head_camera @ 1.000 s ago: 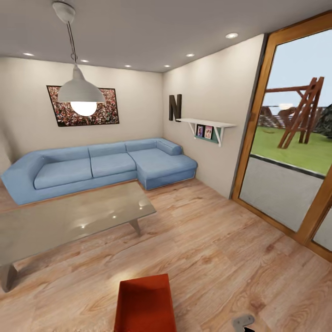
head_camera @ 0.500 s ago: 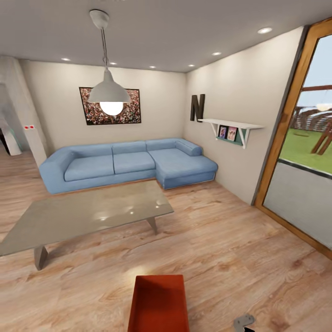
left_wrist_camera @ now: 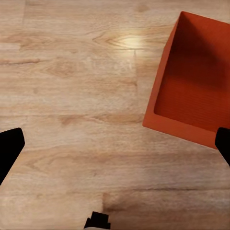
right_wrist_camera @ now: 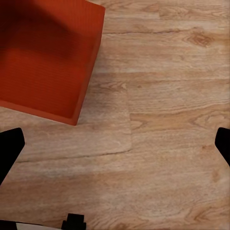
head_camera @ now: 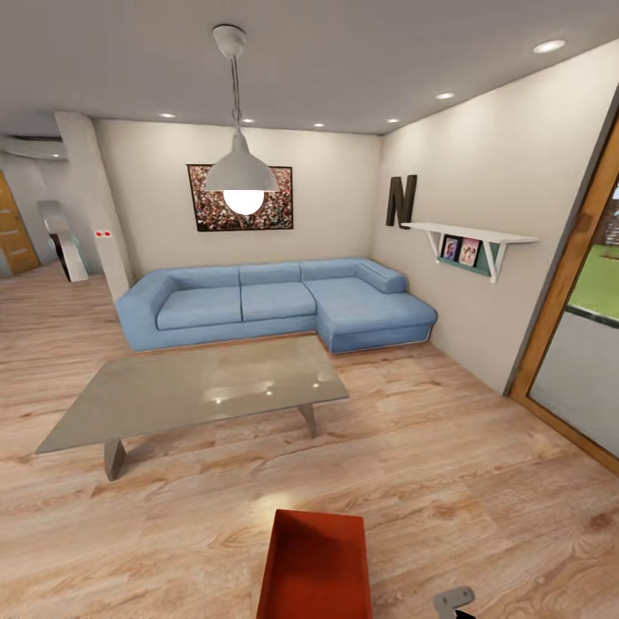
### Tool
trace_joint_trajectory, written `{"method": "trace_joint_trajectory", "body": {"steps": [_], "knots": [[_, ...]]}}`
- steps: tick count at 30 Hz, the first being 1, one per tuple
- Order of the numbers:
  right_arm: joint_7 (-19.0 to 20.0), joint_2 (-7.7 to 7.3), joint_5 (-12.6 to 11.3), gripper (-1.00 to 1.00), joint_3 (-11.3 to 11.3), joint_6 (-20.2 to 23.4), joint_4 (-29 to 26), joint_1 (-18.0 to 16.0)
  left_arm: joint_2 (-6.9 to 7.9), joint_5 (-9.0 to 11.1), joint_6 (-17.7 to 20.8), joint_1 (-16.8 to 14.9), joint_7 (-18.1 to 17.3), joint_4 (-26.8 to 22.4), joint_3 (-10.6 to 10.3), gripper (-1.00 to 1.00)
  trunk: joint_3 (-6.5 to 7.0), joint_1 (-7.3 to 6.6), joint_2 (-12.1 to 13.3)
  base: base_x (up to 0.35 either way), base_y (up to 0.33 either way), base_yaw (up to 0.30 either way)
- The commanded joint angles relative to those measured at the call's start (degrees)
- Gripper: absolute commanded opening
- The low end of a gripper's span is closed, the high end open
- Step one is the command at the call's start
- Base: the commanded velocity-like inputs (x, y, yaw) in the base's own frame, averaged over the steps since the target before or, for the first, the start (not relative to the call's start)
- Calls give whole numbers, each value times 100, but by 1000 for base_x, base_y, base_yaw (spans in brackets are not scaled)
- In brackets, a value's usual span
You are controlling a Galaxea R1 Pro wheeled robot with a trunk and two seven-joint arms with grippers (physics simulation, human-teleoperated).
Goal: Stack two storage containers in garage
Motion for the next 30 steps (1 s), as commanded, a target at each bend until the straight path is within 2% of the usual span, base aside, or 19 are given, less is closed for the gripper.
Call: {"method": "trace_joint_trajectory", "body": {"steps": [1, 6, 20, 30], "knots": [[-18, 0, 17, 100, 37, -36, 27, -11, 0, -1, -37, -10, 6, 23, 6, 100, -9, 3, -11, 0, 0, 15], [-18, 0, 13, 100, 36, -36, 27, -12, 4, -1, -37, -10, 6, 23, 6, 100, -9, 3, -11, 49, 0, 5], [-18, 0, 13, 100, 36, -36, 27, -12, 5, -1, -37, -10, 6, 23, 6, 100, -9, 3, -11, 295, 0, 0], [-18, 0, 19, 100, 36, -36, 25, -12, 5, -1, -37, -10, 6, 23, 6, 100, -9, 3, -11, 29, 0, 0]]}}
